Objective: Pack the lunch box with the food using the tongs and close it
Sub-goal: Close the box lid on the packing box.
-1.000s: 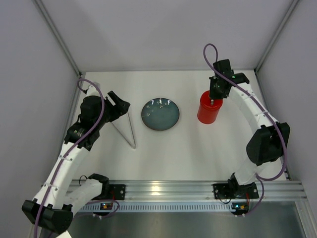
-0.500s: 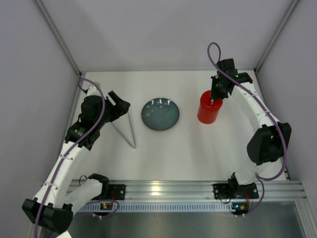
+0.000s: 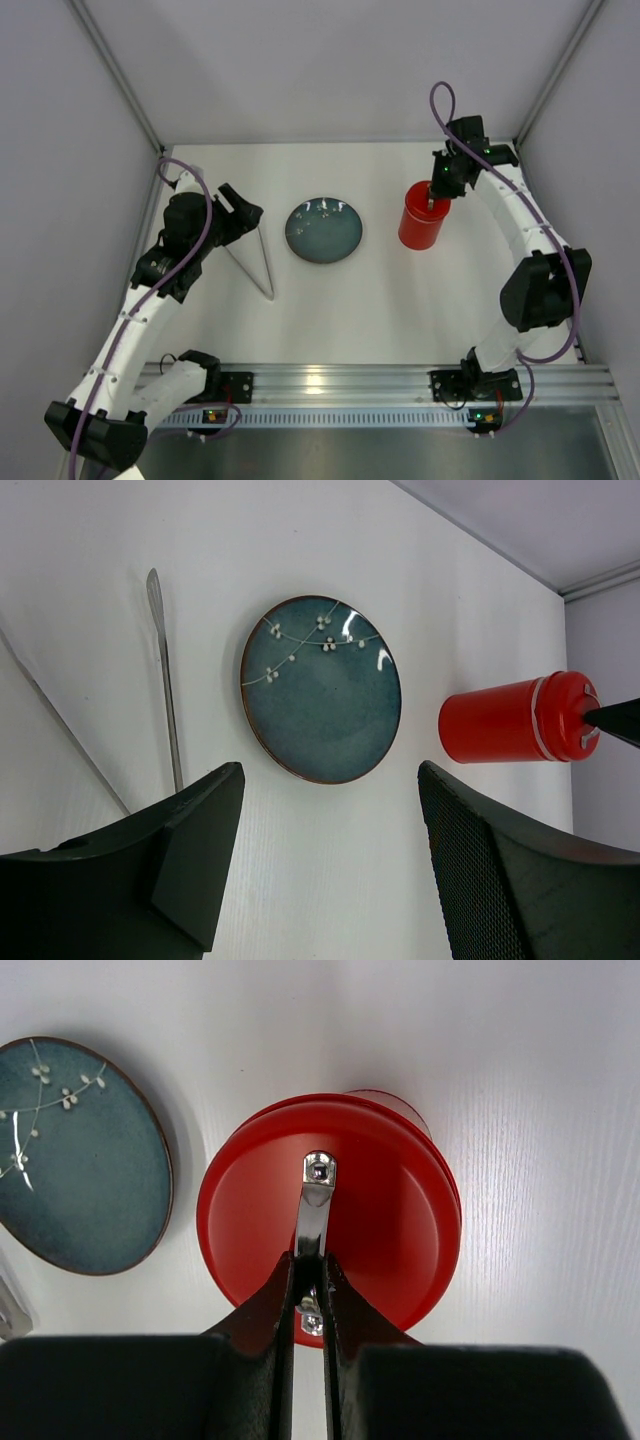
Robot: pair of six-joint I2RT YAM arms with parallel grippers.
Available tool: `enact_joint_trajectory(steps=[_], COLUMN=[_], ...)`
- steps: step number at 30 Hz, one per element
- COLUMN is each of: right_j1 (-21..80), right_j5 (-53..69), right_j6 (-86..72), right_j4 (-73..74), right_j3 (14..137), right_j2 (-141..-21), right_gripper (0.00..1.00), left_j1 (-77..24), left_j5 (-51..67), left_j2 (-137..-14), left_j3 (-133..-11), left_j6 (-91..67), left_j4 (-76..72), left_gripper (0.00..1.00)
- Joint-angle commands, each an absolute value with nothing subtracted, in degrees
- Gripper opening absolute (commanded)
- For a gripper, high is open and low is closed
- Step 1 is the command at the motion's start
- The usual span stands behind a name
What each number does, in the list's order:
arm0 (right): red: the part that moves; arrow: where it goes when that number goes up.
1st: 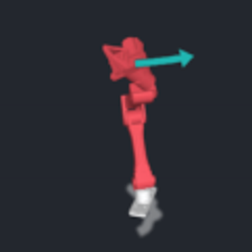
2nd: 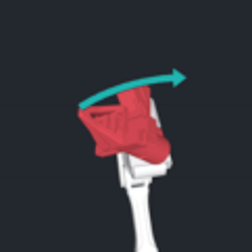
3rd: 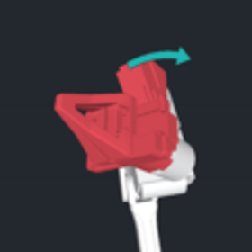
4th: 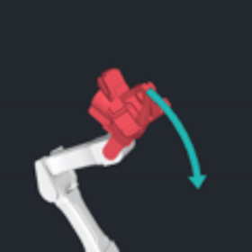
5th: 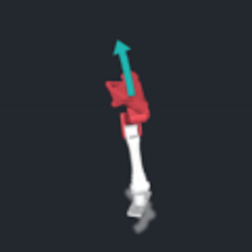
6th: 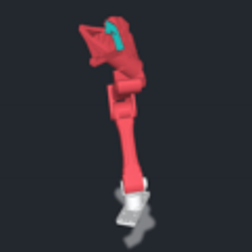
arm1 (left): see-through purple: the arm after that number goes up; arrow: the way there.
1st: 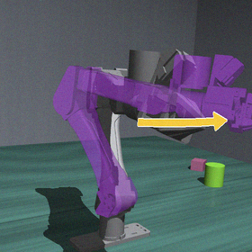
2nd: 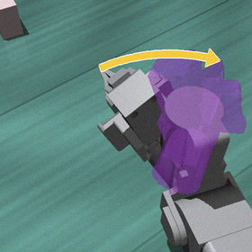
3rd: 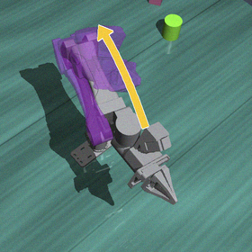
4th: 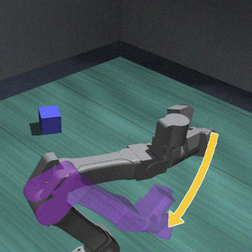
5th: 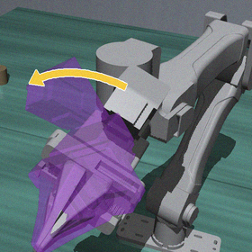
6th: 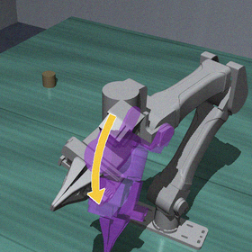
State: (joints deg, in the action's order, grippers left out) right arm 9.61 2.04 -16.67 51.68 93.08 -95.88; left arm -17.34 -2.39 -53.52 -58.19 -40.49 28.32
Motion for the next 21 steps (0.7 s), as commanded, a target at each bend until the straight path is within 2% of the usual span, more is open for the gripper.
enact_joint_trajectory(steps=[1,12,21], right_j1=[8.9,8.9,10.2], right_j5=[4.0,0.7,-5.7], right_j6=[-16.8,-15.3,-14.5], right_j4=[49.7,50.9,48.5], right_j3=[94.8,94.9,88.3], right_j2=[-96.1,-102.4,-104.9], right_gripper=[0.00,0.02,0.02], left_j1=[-17.2,-17.2,-17.2], left_j5=[-2.5,-2.3,-2.4], left_j2=[-53.3,-53.7,-53.9], left_j3=[-60.1,-60.2,-60.0], left_j6=[-39.7,-39.9,-39.9], left_j4=[27.8,27.7,27.8], left_gripper=[0.75,0.75,0.75])
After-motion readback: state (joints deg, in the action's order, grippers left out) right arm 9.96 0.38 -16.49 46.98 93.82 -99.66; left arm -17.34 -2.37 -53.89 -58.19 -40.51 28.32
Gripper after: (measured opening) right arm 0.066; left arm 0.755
